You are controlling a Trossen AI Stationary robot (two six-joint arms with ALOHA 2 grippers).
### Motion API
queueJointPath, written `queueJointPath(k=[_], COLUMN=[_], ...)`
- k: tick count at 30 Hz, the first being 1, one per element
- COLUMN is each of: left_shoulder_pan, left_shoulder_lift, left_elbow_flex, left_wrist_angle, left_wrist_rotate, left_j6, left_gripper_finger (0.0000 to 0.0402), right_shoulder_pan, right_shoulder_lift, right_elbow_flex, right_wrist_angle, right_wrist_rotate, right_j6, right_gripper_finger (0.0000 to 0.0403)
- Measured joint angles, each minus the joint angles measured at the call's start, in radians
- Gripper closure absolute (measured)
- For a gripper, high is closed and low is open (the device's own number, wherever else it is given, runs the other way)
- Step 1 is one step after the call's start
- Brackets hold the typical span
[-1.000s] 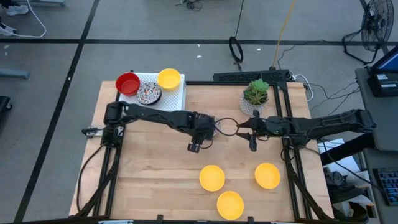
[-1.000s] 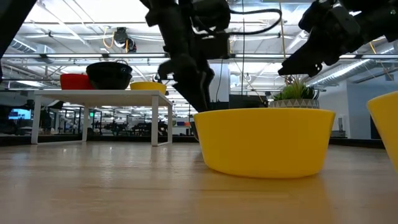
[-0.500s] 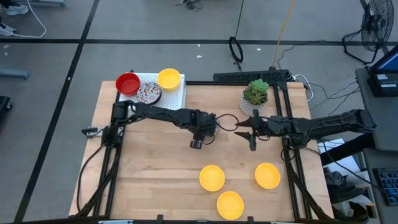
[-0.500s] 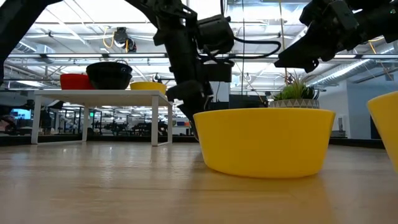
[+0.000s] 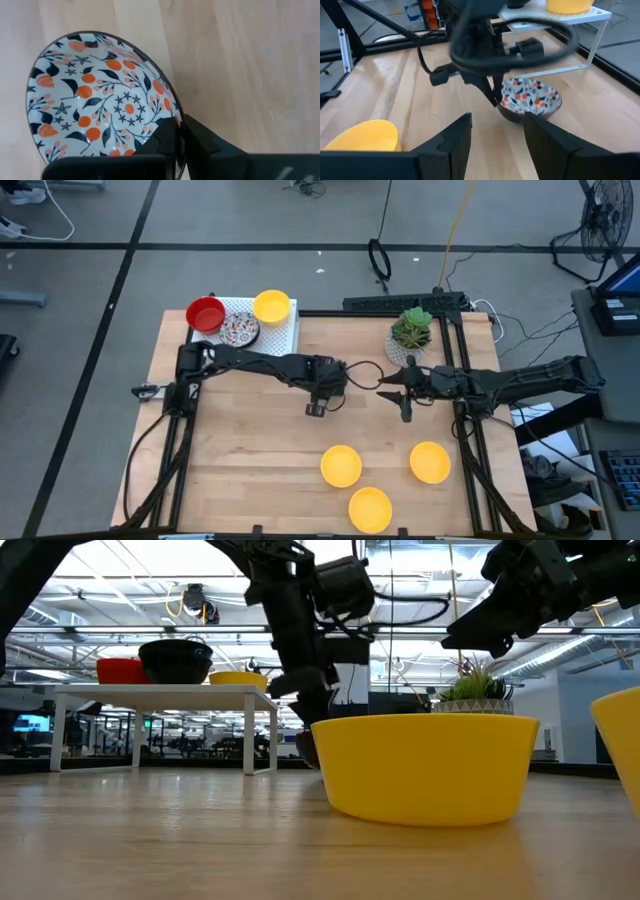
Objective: Pick & Place Mini bowls
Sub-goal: Stack the black bowl on top of the black bowl on the shelf
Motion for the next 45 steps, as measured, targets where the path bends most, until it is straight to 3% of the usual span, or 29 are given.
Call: queueJointPath(k=[7, 10, 15, 22, 29, 34, 40, 45], left_shoulder_pan=[-0.031, -0.053, -0.073, -0.026, 0.082, 0.141, 0.156, 0.159], left_shoulder_lift=[-0.148, -0.233, -0.385, -0.572, -0.670, -0.668, -0.659, -0.652], left_elbow_flex=[0.000, 0.000, 0.001, 0.002, 0.002, 0.001, 0.001, 0.001], left_wrist_angle=[-0.008, -0.010, -0.072, -0.297, -0.668, -0.872, -0.858, -0.852], left_wrist_rotate=[-0.005, -0.057, -0.198, -0.495, -0.498, -0.489, -0.444, -0.440], left_j6=[-0.037, -0.034, -0.063, -0.222, -0.528, -0.700, -0.686, -0.691], left_gripper_finger=[0.0382, 0.0379, 0.0390, 0.0367, 0.0386, 0.0383, 0.0364, 0.0381], right_shoulder_pan=[0.000, 0.000, 0.000, 0.000, 0.000, 0.000, 0.000, 0.000], right_shoulder_lift=[0.000, 0.000, 0.000, 0.000, 0.000, 0.000, 0.000, 0.000], right_elbow_flex=[0.000, 0.000, 0.001, 0.001, 0.001, 0.001, 0.001, 0.001], right_wrist_angle=[-0.004, -0.008, -0.017, -0.016, -0.030, -0.023, -0.023, -0.023], right_wrist_rotate=[0.000, 0.000, 0.000, 0.000, -0.001, -0.001, -0.001, -0.001], right_j6=[0.002, 0.000, 0.000, 0.000, 0.000, 0.000, 0.000, 0.000], right_gripper_finger=[0.0238, 0.0238, 0.0239, 0.0241, 0.0241, 0.0243, 0.0245, 0.0246])
